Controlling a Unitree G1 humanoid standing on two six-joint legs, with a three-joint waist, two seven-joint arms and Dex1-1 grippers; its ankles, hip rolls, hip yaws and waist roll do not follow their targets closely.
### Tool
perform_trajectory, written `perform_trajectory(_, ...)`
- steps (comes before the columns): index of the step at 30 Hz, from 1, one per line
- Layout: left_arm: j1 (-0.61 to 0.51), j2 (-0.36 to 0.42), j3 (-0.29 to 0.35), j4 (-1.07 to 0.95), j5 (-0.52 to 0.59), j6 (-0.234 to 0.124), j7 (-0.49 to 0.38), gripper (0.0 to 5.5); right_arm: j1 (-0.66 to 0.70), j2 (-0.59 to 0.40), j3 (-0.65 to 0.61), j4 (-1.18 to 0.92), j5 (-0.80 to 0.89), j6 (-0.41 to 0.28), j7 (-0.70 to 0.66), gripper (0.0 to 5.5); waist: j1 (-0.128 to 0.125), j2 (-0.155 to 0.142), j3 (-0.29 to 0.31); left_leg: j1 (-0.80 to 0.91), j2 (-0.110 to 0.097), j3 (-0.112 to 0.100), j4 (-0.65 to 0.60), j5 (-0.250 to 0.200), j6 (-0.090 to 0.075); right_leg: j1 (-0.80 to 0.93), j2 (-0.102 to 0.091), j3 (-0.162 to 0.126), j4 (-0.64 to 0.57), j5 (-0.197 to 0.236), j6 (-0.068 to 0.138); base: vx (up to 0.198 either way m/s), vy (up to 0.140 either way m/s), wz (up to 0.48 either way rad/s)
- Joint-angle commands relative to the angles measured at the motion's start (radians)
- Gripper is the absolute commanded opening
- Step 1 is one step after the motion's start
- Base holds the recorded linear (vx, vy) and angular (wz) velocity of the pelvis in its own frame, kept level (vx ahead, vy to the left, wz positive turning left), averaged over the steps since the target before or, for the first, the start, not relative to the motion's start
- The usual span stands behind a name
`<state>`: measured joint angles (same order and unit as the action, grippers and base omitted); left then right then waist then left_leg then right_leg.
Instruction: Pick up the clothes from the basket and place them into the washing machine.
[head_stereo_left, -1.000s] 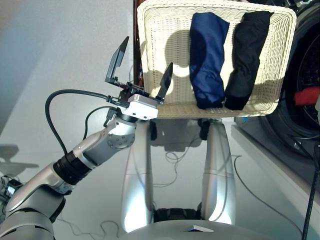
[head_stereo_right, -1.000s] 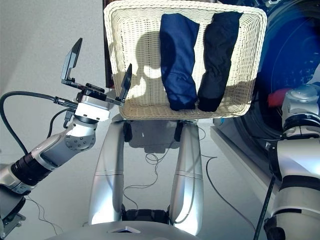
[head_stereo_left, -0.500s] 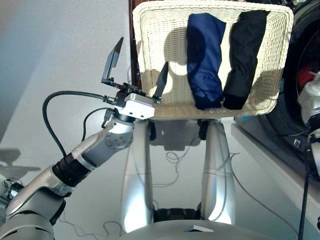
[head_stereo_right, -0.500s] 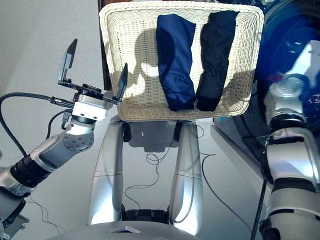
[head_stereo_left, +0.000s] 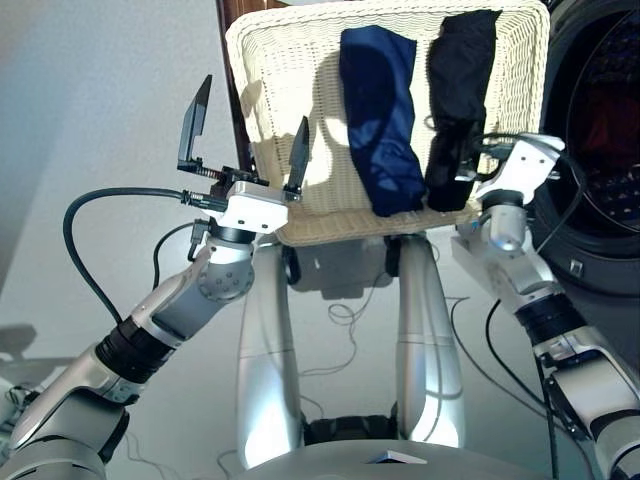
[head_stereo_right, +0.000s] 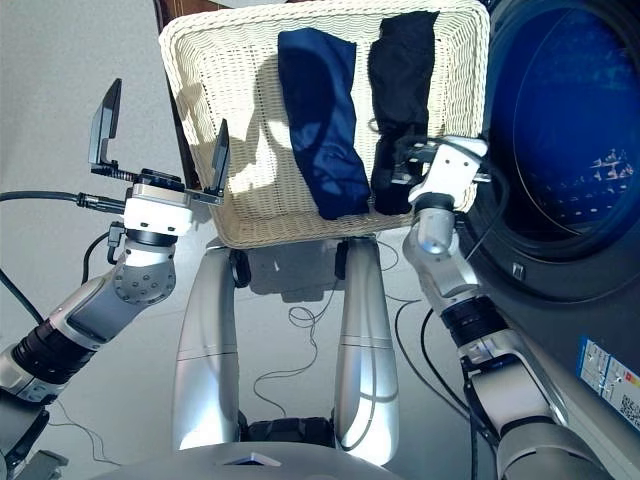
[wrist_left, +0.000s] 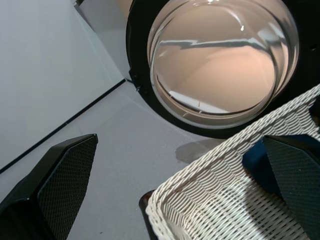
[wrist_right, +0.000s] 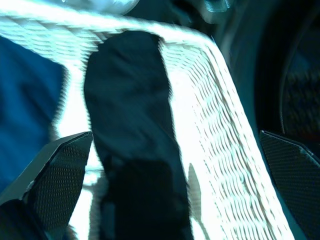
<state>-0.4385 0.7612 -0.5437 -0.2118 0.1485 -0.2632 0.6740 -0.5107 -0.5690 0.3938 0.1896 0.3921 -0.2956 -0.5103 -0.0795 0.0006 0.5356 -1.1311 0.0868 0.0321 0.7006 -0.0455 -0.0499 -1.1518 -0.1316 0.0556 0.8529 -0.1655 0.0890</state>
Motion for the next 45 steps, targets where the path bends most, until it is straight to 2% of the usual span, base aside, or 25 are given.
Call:
perform_trajectory(1, 0.033, 0.02, 0.019, -0.115, 0.02, -0.059, 0.017, 5.5, 0.004, -0.055, 0.003, -0.138, -0.096, -0.072, 0.03, 5.5, 0.006, -0.011, -0.016, 0.056, 0.024, 0.009, 0.025, -0.082, -0.019, 0.027, 0.001, 0.019, -0.102, 0.054, 0.024, 0.0, 0.0, 0.0)
perform_trajectory(4, 0.016, 0.035, 0.003, -0.119, 0.023, -0.071, 0.008, 5.5, -0.025, -0.079, 0.042, -0.15, -0.176, -0.049, 0.034, 5.5, 0.008, -0.01, -0.016, 0.057, 0.026, 0.008, 0.031, -0.084, -0.018, 0.03, 0.001, 0.018, -0.1, 0.053, 0.027, 0.0, 0.0, 0.0)
perform_trajectory(9, -0.001, 0.031, -0.007, -0.127, -0.004, -0.085, -0.003, 5.5, -0.049, -0.083, 0.061, -0.174, -0.196, -0.048, 0.039, 5.5, 0.009, -0.008, -0.016, 0.057, 0.025, 0.005, 0.035, -0.084, -0.017, 0.031, 0.001, 0.014, -0.092, 0.053, 0.027, 0.0, 0.0, 0.0)
perform_trajectory(10, -0.008, -0.001, -0.039, -0.078, -0.087, -0.094, -0.046, 5.5, -0.049, -0.073, 0.064, -0.216, -0.167, -0.061, 0.05, 5.5, 0.003, -0.014, -0.016, 0.062, 0.026, 0.007, 0.033, -0.081, -0.016, 0.033, 0.004, 0.013, -0.09, 0.055, 0.027, 0.0, 0.0, 0.0)
perform_trajectory(11, -0.01, -0.002, -0.04, -0.075, -0.088, -0.096, -0.046, 5.5, -0.048, -0.073, 0.062, -0.217, -0.167, -0.06, 0.05, 5.5, 0.004, -0.013, -0.016, 0.063, 0.026, 0.007, 0.033, -0.081, -0.016, 0.033, 0.004, 0.013, -0.09, 0.055, 0.027, 0.0, 0.0, 0.0)
perform_trajectory(12, -0.027, -0.056, -0.076, 0.027, -0.172, -0.095, -0.09, 5.5, -0.059, -0.069, 0.07, -0.282, -0.153, -0.071, 0.052, 5.5, -0.004, -0.026, -0.016, 0.073, 0.028, 0.007, 0.032, -0.08, -0.015, 0.037, 0.008, 0.013, -0.089, 0.056, 0.025, 0.0, 0.0, 0.0)
perform_trajectory(14, -0.033, -0.128, -0.092, 0.133, -0.28, -0.095, -0.144, 5.5, -0.08, -0.065, 0.073, -0.332, -0.154, -0.071, 0.052, 5.5, -0.01, -0.039, -0.016, 0.083, 0.031, 0.008, 0.029, -0.081, -0.014, 0.043, 0.015, 0.017, -0.092, 0.055, 0.024, 0.044, -0.004, -0.057)
perform_trajectory(15, -0.022, -0.17, -0.1, 0.185, -0.353, -0.096, -0.174, 5.5, -0.084, -0.058, 0.083, -0.352, -0.159, -0.068, 0.051, 5.5, -0.013, -0.046, -0.016, 0.115, 0.035, 0.005, 0.045, -0.118, -0.019, 0.071, 0.019, 0.018, -0.073, 0.02, 0.027, -0.002, -0.005, -0.204)
perform_trajectory(16, -0.039, -0.169, -0.095, 0.189, -0.354, -0.098, -0.177, 5.5, -0.098, -0.062, 0.079, -0.354, -0.16, -0.067, 0.051, 5.5, -0.014, -0.047, -0.016, 0.087, 0.034, 0.011, 0.03, -0.081, -0.014, 0.043, 0.019, 0.021, -0.091, 0.056, 0.024, -0.007, -0.011, -0.268)
perform_trajectory(17, -0.071, -0.226, -0.104, 0.3, -0.422, -0.087, -0.22, 5.5, -0.126, -0.042, 0.081, -0.375, -0.152, -0.072, 0.05, 5.5, -0.02, -0.059, -0.016, 0.093, 0.04, 0.013, 0.031, -0.083, -0.015, 0.046, 0.024, 0.023, -0.091, 0.054, 0.025, -0.095, -0.002, -0.218)
perform_trajectory(18, -0.072, -0.227, -0.105, 0.301, -0.423, -0.088, -0.22, 5.5, -0.126, -0.043, 0.08, -0.375, -0.152, -0.071, 0.05, 5.5, -0.02, -0.059, -0.016, 0.092, 0.04, 0.013, 0.031, -0.083, -0.015, 0.045, 0.025, 0.024, -0.091, 0.054, 0.025, -0.011, -0.014, -0.197)
perform_trajectory(21, -0.148, -0.319, -0.124, 0.406, -0.526, -0.082, -0.281, 5.5, -0.208, -0.003, 0.12, -0.424, -0.165, -0.066, 0.069, 5.5, -0.033, -0.074, -0.016, 0.094, 0.048, 0.016, 0.035, -0.083, -0.017, 0.042, 0.032, 0.025, -0.086, 0.052, 0.021, -0.011, -0.021, -0.146)
perform_trajectory(22, -0.15, -0.319, -0.123, 0.407, -0.526, -0.082, -0.281, 5.5, -0.209, -0.003, 0.12, -0.424, -0.165, -0.066, 0.069, 5.5, -0.034, -0.074, -0.016, 0.093, 0.047, 0.016, 0.034, -0.082, -0.017, 0.041, 0.032, 0.026, -0.086, 0.053, 0.021, -0.015, -0.025, -0.175)
perform_trajectory(23, -0.174, -0.364, -0.13, 0.451, -0.55, -0.08, -0.29, 5.5, -0.235, 0.033, 0.143, -0.427, -0.165, -0.063, 0.079, 5.5, -0.038, -0.077, -0.016, 0.092, 0.05, 0.014, 0.037, -0.082, -0.019, 0.036, 0.033, 0.025, -0.081, 0.052, 0.019, 0.076, -0.018, -0.107)
perform_trajectory(24, -0.177, -0.393, -0.136, 0.479, -0.565, -0.08, -0.289, 5.5, -0.243, 0.061, 0.164, -0.421, -0.158, -0.063, 0.086, 5.5, -0.039, -0.078, -0.016, 0.118, 0.053, 0.01, 0.052, -0.118, -0.025, 0.059, 0.034, 0.024, -0.062, 0.017, 0.021, 0.0, 0.0, 0.0)
perform_trajectory(25, -0.206, -0.407, -0.135, 0.5, -0.575, -0.075, -0.294, 5.5, -0.275, 0.078, 0.172, -0.414, -0.156, -0.061, 0.089, 5.5, -0.043, -0.081, -0.016, 0.092, 0.051, 0.015, 0.034, -0.079, -0.021, 0.032, 0.036, 0.028, -0.082, 0.055, 0.018, 0.074, -0.018, -0.083)
perform_trajectory(26, -0.208, -0.428, -0.141, 0.528, -0.588, -0.076, -0.294, 5.5, -0.282, 0.108, 0.191, -0.402, -0.153, -0.059, 0.092, 5.5, -0.044, -0.081, -0.016, 0.116, 0.054, 0.011, 0.052, -0.116, -0.028, 0.055, 0.037, 0.026, -0.062, 0.018, 0.019, 0.0, 0.0, 0.0)
perform_trajectory(27, -0.222, -0.446, -0.144, 0.55, -0.589, -0.074, -0.295, 5.5, -0.303, 0.133, 0.208, -0.391, -0.151, -0.057, 0.097, 5.5, -0.046, -0.083, -0.016, 0.112, 0.056, 0.013, 0.057, -0.118, -0.028, 0.051, 0.04, 0.027, -0.058, 0.016, 0.018, 0.0, 0.0, 0.0)
perform_trajectory(28, -0.238, -0.443, -0.141, 0.55, -0.589, -0.075, -0.295, 5.5, -0.318, 0.131, 0.204, -0.391, -0.151, -0.058, 0.097, 5.5, -0.048, -0.084, -0.016, 0.085, 0.054, 0.017, 0.041, -0.08, -0.024, 0.024, 0.04, 0.03, -0.076, 0.053, 0.016, -0.105, -0.022, -0.051)
perform_trajectory(32, -0.278, -0.515, -0.136, 0.65, -0.633, -0.07, -0.282, 5.5, -0.403, 0.219, 0.261, -0.359, -0.151, -0.048, 0.109, 5.5, -0.05, -0.09, -0.016, 0.059, 0.057, 0.014, 0.067, -0.086, -0.029, -0.003, 0.043, 0.028, -0.05, 0.046, 0.013, -0.007, -0.015, -0.006)
perform_trajectory(33, -0.272, -0.529, -0.138, 0.679, -0.643, -0.066, -0.285, 5.5, -0.405, 0.237, 0.282, -0.354, -0.149, -0.046, 0.118, 5.5, -0.049, -0.091, -0.016, 0.078, 0.061, 0.01, 0.094, -0.128, -0.035, 0.016, 0.044, 0.026, -0.021, 0.004, 0.015, 0.073, -0.027, -0.014)
perform_trajectory(35, -0.284, -0.537, -0.134, 0.707, -0.646, -0.064, -0.281, 5.5, -0.423, 0.259, 0.296, -0.347, -0.147, -0.047, 0.123, 5.5, -0.05, -0.093, -0.016, 0.066, 0.063, 0.007, 0.108, -0.131, -0.037, 0.005, 0.044, 0.023, -0.008, 0.0, 0.014, 0.04, -0.011, -0.002)
perform_trajectory(39, -0.311, -0.567, -0.102, 0.816, -0.699, -0.05, -0.267, 5.5, -0.453, 0.318, 0.326, -0.329, -0.127, -0.045, 0.134, 5.5, -0.051, -0.102, -0.016, 0.012, 0.067, -0.006, 0.164, -0.143, -0.041, -0.04, 0.046, 0.009, 0.048, -0.018, 0.013, 0.0, 0.0, 0.0)
perform_trajectory(43, -0.335, -0.598, -0.061, 0.897, -0.753, -0.044, -0.236, 5.5, -0.462, 0.34, 0.341, -0.326, -0.115, -0.041, 0.127, 5.5, -0.049, -0.107, -0.016, -0.036, 0.066, -0.021, 0.202, -0.15, -0.043, -0.083, 0.046, 0.004, 0.09, -0.028, 0.013, 0.0, 0.0, 0.0)
perform_trajectory(45, -0.337, -0.611, -0.038, 0.926, -0.793, -0.045, -0.217, 5.5, -0.465, 0.341, 0.349, -0.331, -0.109, -0.036, 0.12, 5.5, -0.051, -0.111, -0.016, -0.054, 0.065, -0.021, 0.217, -0.153, -0.044, -0.101, 0.043, 0.0, 0.103, -0.03, 0.012, 0.0, 0.0, 0.0)
